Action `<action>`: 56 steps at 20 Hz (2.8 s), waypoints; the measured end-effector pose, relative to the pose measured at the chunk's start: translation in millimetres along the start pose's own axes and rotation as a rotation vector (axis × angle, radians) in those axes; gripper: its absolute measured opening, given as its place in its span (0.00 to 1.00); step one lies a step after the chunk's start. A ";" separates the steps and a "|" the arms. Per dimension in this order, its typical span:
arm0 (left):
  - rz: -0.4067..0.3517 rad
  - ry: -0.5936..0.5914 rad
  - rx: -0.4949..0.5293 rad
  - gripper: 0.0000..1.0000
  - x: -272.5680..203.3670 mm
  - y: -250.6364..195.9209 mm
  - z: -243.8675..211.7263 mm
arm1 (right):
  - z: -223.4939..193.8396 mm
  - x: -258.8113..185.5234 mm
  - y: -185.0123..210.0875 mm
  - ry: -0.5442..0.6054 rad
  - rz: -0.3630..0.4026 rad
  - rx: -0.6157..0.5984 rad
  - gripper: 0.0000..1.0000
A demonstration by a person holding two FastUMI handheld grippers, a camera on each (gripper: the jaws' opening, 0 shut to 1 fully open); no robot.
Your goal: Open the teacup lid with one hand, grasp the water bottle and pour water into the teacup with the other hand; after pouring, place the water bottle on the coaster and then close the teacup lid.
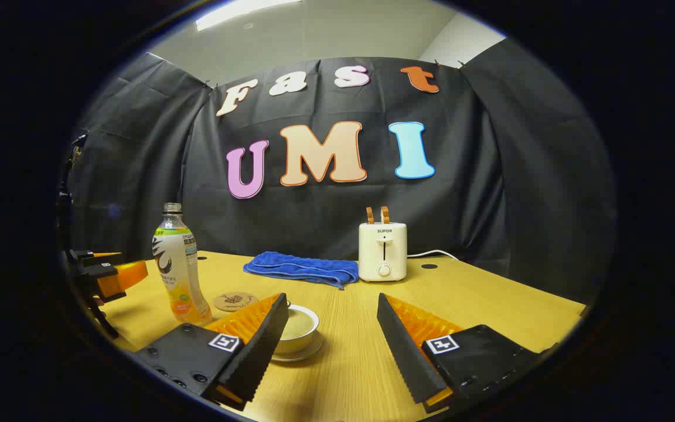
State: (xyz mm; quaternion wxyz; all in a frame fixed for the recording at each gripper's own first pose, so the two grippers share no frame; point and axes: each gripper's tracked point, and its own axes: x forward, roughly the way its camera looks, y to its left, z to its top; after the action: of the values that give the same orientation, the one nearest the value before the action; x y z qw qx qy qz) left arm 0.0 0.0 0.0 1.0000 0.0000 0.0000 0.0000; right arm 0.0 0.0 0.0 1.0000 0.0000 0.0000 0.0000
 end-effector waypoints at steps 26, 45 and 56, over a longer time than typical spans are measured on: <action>-0.002 -0.001 -0.002 0.95 -0.9 -1.3 0.2 | -0.8 2.1 3.6 0.003 0.011 0.002 0.98; -0.003 0.000 -0.003 0.94 -0.6 -2.3 -0.6 | -12.7 32.8 58.8 0.102 0.148 -0.060 0.96; -0.007 0.001 -0.004 0.94 -1.5 -2.4 -0.1 | -32.7 47.7 68.7 0.191 0.156 -0.059 0.74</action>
State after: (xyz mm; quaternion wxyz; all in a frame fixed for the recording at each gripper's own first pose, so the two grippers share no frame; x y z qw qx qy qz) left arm -1.5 -2.4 -0.1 1.0000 -0.0021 0.0006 -0.0034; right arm 47.7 68.7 -32.7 0.9920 -0.0295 0.0951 0.0778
